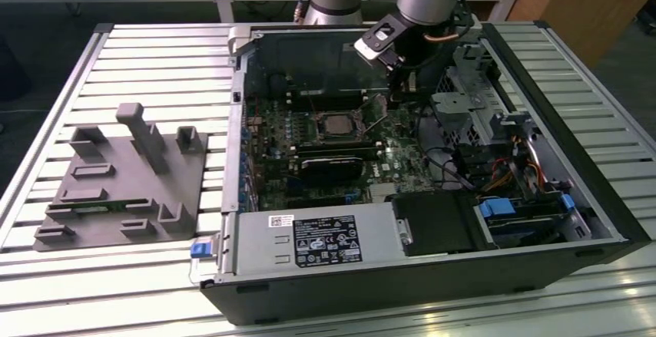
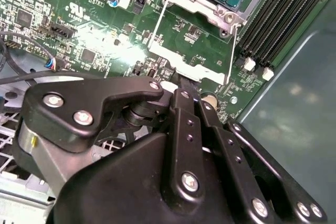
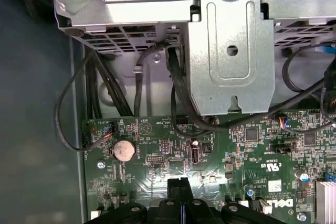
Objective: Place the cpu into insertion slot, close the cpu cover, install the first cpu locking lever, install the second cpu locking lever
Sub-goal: 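Close the cpu cover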
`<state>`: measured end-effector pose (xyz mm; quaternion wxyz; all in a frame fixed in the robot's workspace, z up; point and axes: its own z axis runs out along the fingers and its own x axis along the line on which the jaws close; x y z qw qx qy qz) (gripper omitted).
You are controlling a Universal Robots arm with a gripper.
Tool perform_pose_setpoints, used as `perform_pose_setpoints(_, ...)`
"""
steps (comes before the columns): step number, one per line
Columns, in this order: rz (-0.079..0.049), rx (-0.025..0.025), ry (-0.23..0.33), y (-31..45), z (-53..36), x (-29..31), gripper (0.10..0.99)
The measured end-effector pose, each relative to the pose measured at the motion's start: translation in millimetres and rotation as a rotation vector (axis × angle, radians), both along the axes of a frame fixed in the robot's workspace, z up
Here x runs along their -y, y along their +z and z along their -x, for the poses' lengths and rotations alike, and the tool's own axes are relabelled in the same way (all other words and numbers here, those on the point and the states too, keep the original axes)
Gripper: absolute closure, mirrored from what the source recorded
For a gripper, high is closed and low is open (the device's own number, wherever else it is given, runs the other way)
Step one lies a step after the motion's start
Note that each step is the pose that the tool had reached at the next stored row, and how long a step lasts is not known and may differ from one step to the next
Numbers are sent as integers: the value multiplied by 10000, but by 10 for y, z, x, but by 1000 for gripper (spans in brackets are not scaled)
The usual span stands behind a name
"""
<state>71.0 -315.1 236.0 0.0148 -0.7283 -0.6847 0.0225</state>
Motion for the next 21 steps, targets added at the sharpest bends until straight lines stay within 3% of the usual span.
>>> perform_pose_setpoints(12,-45,-13,1,38,51,-1,980)
perform_pose_setpoints(17,-76,3,1,50,139,0,980)
perform_pose_setpoints(21,-131,45,1,51,273,0,980)
